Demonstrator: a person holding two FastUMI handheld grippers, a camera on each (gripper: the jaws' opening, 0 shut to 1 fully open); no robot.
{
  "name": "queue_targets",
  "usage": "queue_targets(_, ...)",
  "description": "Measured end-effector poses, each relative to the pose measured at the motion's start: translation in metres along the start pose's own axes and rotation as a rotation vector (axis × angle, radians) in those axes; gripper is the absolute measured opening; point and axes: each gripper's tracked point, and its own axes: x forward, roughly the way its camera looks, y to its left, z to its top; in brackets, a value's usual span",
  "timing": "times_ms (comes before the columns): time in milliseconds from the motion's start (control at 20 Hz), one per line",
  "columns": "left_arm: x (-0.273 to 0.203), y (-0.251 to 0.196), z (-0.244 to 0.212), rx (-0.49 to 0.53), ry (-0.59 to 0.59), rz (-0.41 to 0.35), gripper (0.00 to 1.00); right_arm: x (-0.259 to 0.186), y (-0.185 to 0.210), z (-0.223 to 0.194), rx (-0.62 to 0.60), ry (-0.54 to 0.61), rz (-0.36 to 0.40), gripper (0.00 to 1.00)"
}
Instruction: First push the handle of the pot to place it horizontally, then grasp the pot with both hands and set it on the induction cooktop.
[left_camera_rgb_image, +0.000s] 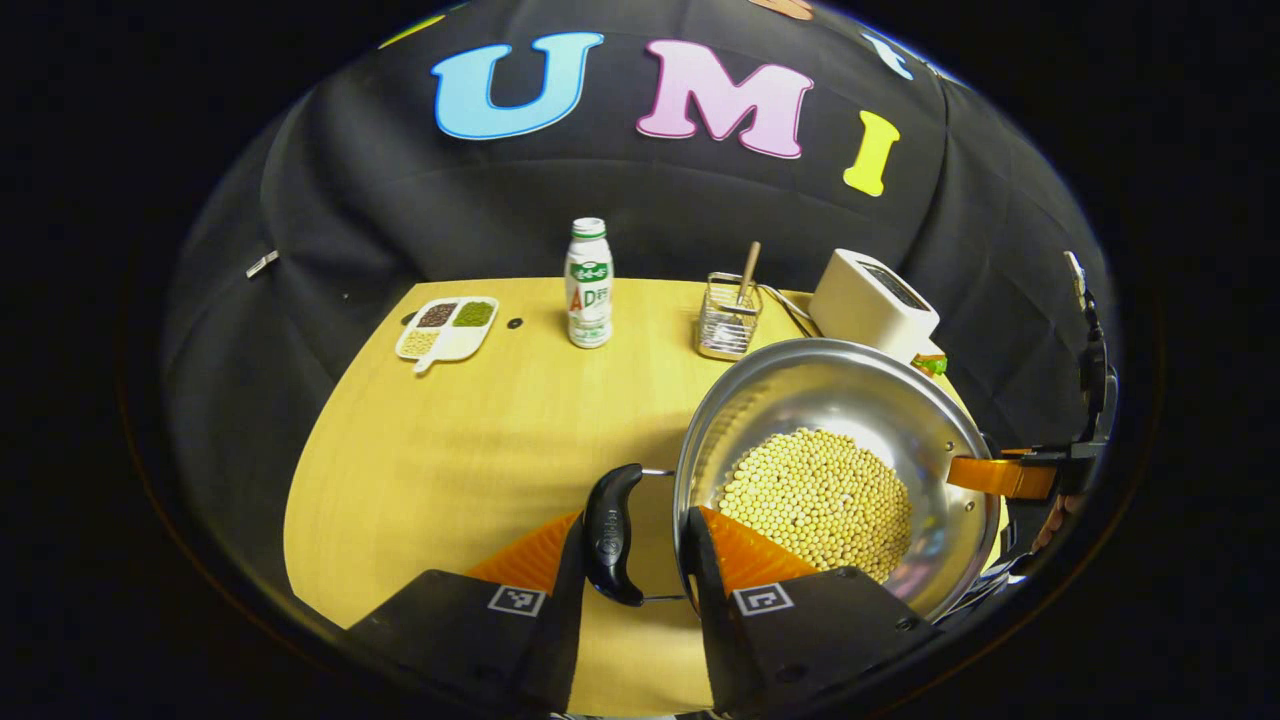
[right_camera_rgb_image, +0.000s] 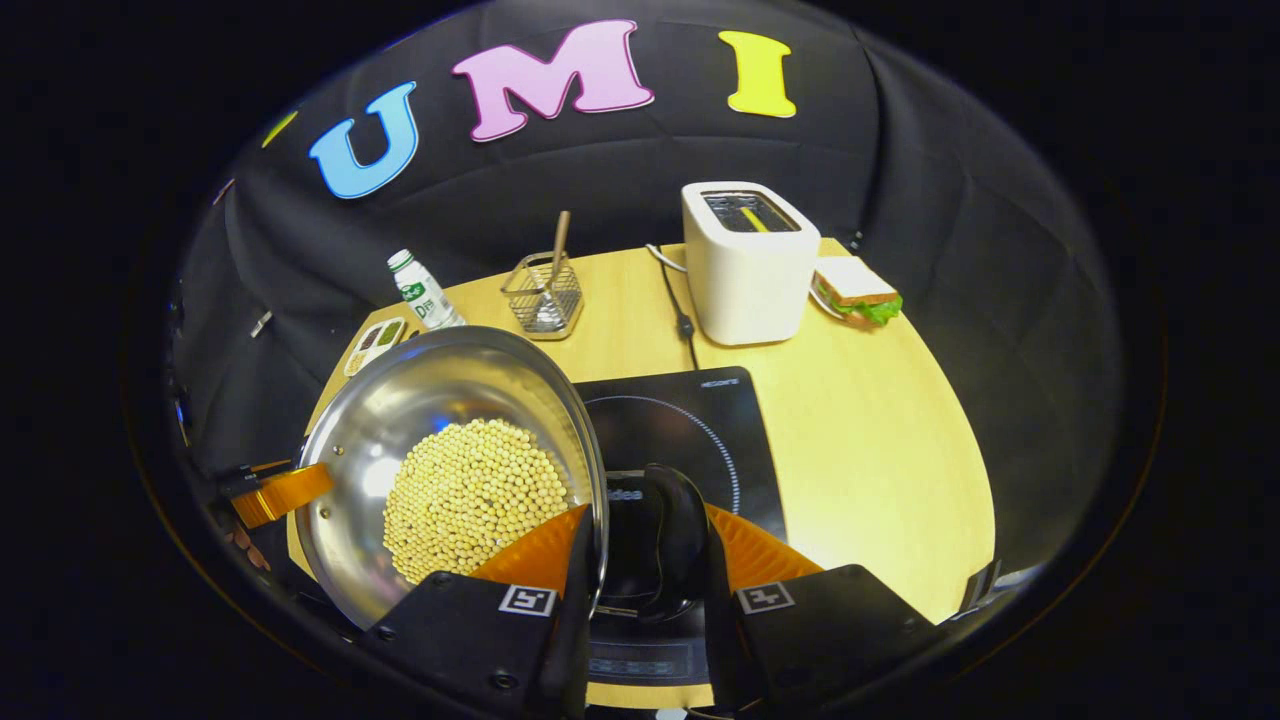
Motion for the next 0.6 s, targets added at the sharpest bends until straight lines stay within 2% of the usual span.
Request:
queue_targets(250,0.021,-0.039,-0.001,0.007,0.006,0.004,0.53,0.014,-0.041,0.004,0.001,0.005,0.003,0.50)
queue_targets(600,0.045,-0.067,-0.003,0.010,0.015,0.003,0.53,0.033,-0.072,0.003,0.009,0.021,0.002,0.50)
